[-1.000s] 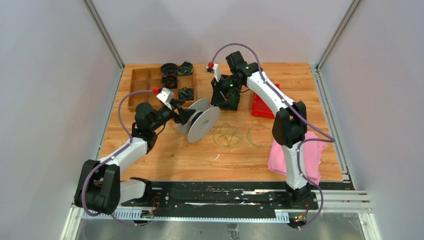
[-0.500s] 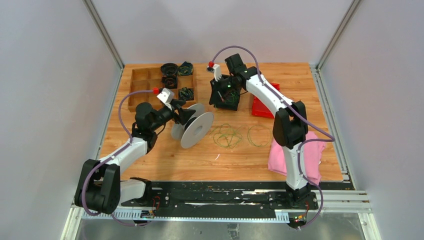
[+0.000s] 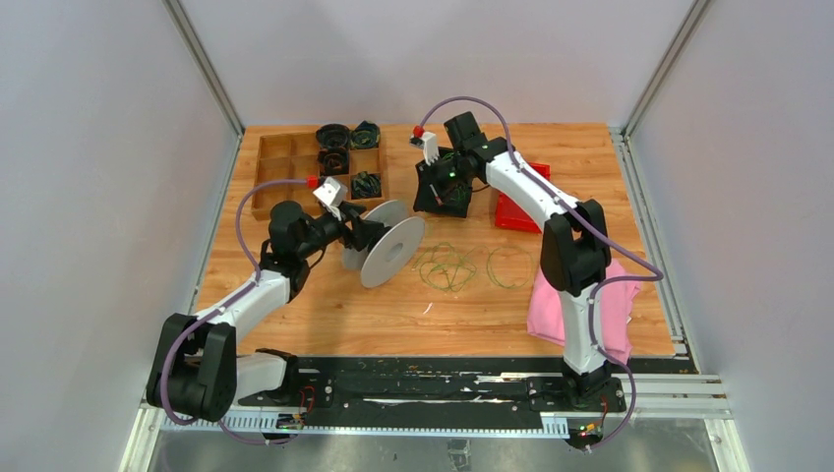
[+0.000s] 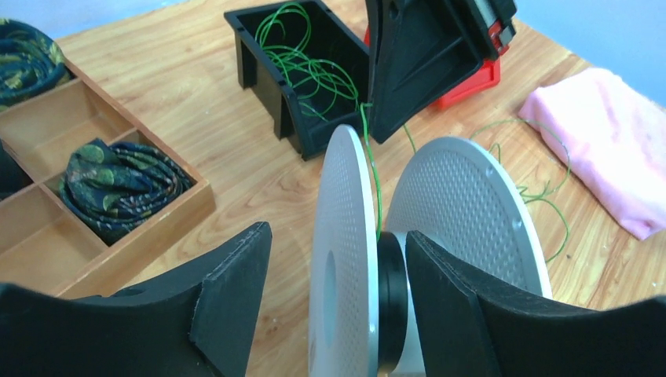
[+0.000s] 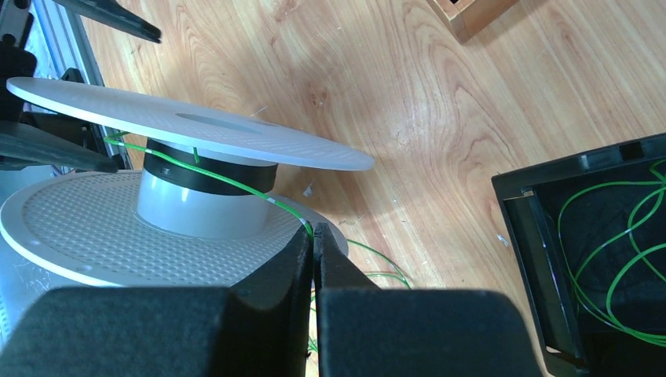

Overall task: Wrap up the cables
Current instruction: Wrap the cable around the cable reel.

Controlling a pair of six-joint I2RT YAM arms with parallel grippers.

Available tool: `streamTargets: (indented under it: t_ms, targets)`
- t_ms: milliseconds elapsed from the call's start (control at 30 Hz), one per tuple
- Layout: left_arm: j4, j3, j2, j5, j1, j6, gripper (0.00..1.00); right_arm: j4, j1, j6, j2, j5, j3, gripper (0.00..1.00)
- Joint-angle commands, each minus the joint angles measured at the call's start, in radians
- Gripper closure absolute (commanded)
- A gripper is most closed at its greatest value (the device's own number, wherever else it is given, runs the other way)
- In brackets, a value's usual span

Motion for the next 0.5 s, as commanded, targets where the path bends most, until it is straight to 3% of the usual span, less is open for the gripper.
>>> streamTargets:
  t_ms: [0,467]
  targets:
    - [-0.087,0.032,-0.024,0.007,-0.003,0.040,0.31,0.021,0.023,0.008,-0.050,0.004,-0.016,0.99]
    - [-0.099,0.027,-0.017,-0.062,-0.008,0.025,0.30,0.041,0.040,0.005,-0.048,0.012,-0.053,0.99]
